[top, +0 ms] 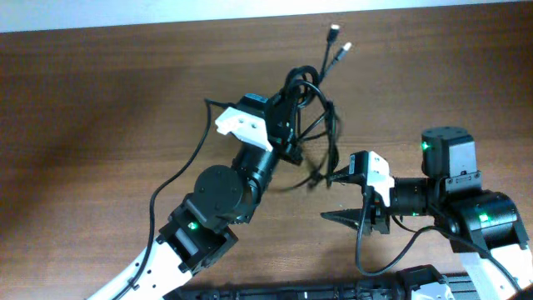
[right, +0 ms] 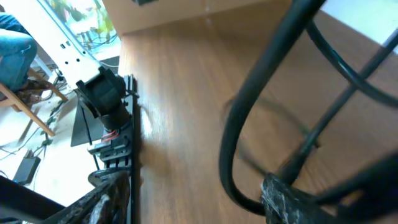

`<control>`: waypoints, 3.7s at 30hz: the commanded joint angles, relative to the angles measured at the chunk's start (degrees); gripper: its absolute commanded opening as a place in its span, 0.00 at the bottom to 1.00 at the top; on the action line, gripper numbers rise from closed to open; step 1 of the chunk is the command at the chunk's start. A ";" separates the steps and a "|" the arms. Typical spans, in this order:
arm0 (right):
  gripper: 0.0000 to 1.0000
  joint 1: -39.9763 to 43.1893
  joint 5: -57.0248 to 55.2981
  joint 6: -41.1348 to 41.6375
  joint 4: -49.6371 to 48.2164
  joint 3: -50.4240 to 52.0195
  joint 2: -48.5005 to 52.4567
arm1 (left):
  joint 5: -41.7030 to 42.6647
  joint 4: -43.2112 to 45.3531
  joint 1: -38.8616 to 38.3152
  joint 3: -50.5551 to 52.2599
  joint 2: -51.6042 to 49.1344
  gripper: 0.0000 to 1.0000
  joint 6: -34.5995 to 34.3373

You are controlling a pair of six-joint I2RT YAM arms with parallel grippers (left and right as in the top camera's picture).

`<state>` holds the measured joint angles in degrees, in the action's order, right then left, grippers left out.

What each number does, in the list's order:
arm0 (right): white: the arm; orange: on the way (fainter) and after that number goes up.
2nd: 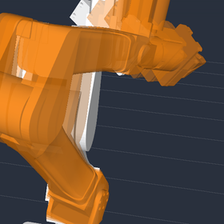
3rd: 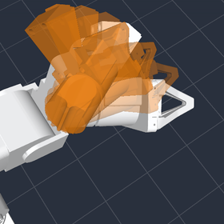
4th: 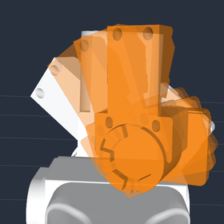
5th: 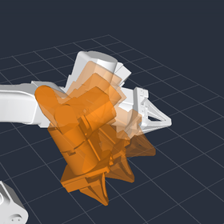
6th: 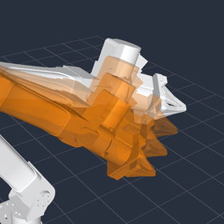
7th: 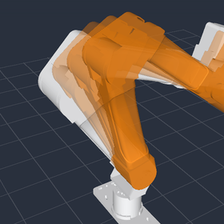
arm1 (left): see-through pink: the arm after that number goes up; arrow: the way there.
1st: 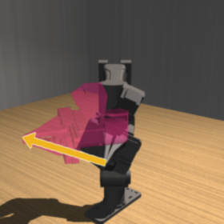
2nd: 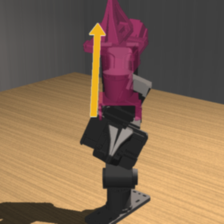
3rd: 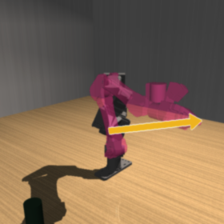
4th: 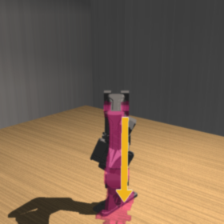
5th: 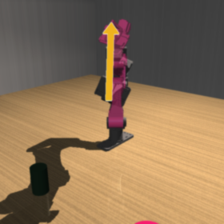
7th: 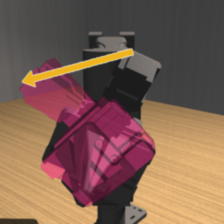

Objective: Untangle cables

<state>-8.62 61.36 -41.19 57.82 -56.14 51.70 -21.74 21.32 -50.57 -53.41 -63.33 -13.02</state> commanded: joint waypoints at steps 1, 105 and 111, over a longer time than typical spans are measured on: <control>0.65 -0.44 -5.95 0.87 3.37 0.74 0.22 | -10.16 3.45 1.03 -1.66 1.70 0.00 0.13; 0.04 17.33 8.07 79.93 -88.72 0.72 4.50 | 43.01 -30.05 3.50 -1.66 1.97 0.00 19.15; 0.04 20.39 10.27 77.79 -88.76 0.74 4.72 | 43.01 -31.67 3.50 -1.66 1.97 0.00 19.15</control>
<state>9.50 71.37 39.70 -30.33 -54.85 56.58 19.05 -10.04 -47.11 -54.13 -61.82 4.97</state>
